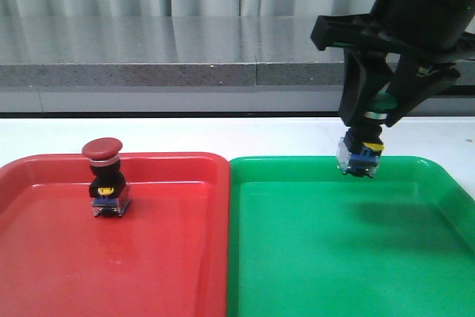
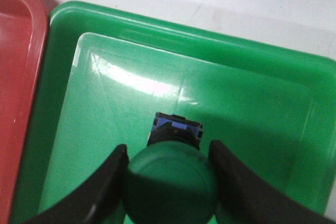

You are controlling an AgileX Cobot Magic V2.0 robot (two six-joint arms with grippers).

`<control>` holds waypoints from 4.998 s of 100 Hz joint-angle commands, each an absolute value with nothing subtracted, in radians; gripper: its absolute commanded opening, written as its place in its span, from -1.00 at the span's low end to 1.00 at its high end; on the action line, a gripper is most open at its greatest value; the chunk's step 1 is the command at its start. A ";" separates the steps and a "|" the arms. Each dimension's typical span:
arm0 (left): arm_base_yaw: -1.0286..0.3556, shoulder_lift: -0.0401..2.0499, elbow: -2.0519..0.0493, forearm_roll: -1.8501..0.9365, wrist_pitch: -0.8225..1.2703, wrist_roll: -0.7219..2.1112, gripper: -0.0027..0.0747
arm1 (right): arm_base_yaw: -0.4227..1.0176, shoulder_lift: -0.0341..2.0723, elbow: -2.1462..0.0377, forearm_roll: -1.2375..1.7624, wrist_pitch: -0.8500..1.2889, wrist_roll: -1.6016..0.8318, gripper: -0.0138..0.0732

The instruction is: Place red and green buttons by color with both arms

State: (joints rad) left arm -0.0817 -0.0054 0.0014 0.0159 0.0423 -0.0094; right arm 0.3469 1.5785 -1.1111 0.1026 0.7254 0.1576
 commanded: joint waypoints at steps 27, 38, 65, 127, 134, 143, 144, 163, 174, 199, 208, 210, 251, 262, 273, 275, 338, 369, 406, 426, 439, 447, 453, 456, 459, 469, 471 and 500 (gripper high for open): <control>-0.081 -0.036 0.044 0.013 -0.037 -0.012 -0.98 | 0.345 1.664 -1.135 0.100 0.636 0.162 -0.11; -0.081 -0.036 0.044 0.013 -0.037 -0.012 -0.98 | 0.345 1.672 -1.135 0.100 0.626 0.162 -0.11; -0.081 -0.036 0.044 0.013 -0.037 -0.012 -0.98 | 0.345 1.672 -1.135 0.100 0.616 0.162 -0.11; -0.081 -0.036 0.044 0.013 -0.037 -0.012 -0.98 | 0.345 1.709 -1.135 0.101 0.630 0.162 0.63; -0.081 -0.036 0.044 0.013 -0.037 -0.012 -0.98 | 0.345 1.708 -1.135 0.101 0.630 0.162 0.74; -0.081 -0.036 0.044 0.013 -0.037 -0.012 -0.98 | 0.345 1.706 -1.135 0.101 0.628 0.162 0.73; -0.081 -0.036 0.044 0.013 -0.037 -0.012 -0.98 | 0.345 1.706 -1.135 0.101 0.628 0.162 0.73; -0.081 -0.036 0.044 0.013 -0.037 -0.012 -0.98 | 0.345 1.669 -1.136 0.099 0.610 0.161 0.73; -0.081 -0.036 0.044 0.013 -0.037 -0.012 -0.98 | 0.345 1.607 -1.135 0.087 0.567 0.161 0.73; -0.081 -0.036 0.044 0.013 -0.037 -0.012 -0.98 | 0.345 1.419 -1.135 0.008 0.523 0.161 0.73; -0.081 -0.036 0.044 0.013 -0.037 -0.012 -0.98 | 0.345 1.347 -1.132 -0.027 0.524 0.161 0.73; -0.081 -0.036 0.044 0.013 -0.037 -0.012 -0.98 | 0.345 1.331 -1.132 -0.034 0.524 0.161 0.73; -0.081 -0.036 0.044 0.013 -0.037 -0.012 -0.98 | 0.224 1.011 -1.017 -0.102 0.583 0.161 0.73; -0.081 -0.036 0.044 0.013 -0.037 -0.012 -0.98 | 0.171 0.903 -0.931 -0.104 0.583 0.161 0.73; -0.081 -0.036 0.044 0.013 -0.037 -0.012 -0.98 | 0.131 0.788 -0.846 -0.105 0.584 0.161 0.73; -0.081 -0.036 0.044 0.013 -0.037 -0.012 -0.98 | 0.125 0.766 -0.836 -0.105 0.584 0.161 0.73; -0.081 -0.036 0.044 0.013 -0.037 -0.012 -0.98 | 0.116 0.395 -0.661 -0.105 0.634 0.161 0.37; -0.081 -0.036 0.044 0.013 -0.037 -0.012 -0.98 | 0.116 0.395 -0.661 -0.105 0.634 0.161 -0.90; -0.081 -0.036 0.044 0.013 -0.037 -0.012 -0.98 | 0.116 0.395 -0.661 -0.105 0.637 0.161 -0.94; -0.081 -0.036 0.044 0.013 -0.037 -0.012 -0.98 | 0.116 0.395 -0.661 -0.105 0.637 0.161 -0.94; -0.081 -0.036 0.044 0.013 -0.037 -0.012 -0.98 | 0.116 0.395 -0.661 -0.105 0.637 0.161 -0.94; -0.081 -0.036 0.044 0.013 -0.037 -0.012 -0.98 | 0.116 0.395 -0.661 -0.105 0.637 0.161 -0.94; -0.081 -0.036 0.044 0.013 -0.037 -0.012 -0.98 | 0.116 0.395 -0.661 -0.105 0.637 0.161 -0.94; -0.081 -0.036 0.044 0.013 -0.037 -0.012 -0.98 | 0.116 0.395 -0.661 -0.105 0.637 0.161 -0.94; -0.081 -0.036 0.044 0.013 -0.037 -0.012 -0.98 | 0.116 0.395 -0.661 -0.105 0.637 0.161 -0.94; -0.081 -0.036 0.044 0.013 -0.037 -0.012 -0.98 | 0.116 0.393 -0.654 -0.115 0.618 0.161 -0.94; -0.081 -0.036 0.044 0.013 -0.037 -0.012 -0.98 | 0.116 0.391 -0.648 -0.118 0.605 0.161 -0.94; -0.081 -0.036 0.044 0.013 -0.037 -0.012 -0.98 | 0.116 0.332 -0.417 -0.133 0.199 0.106 -0.94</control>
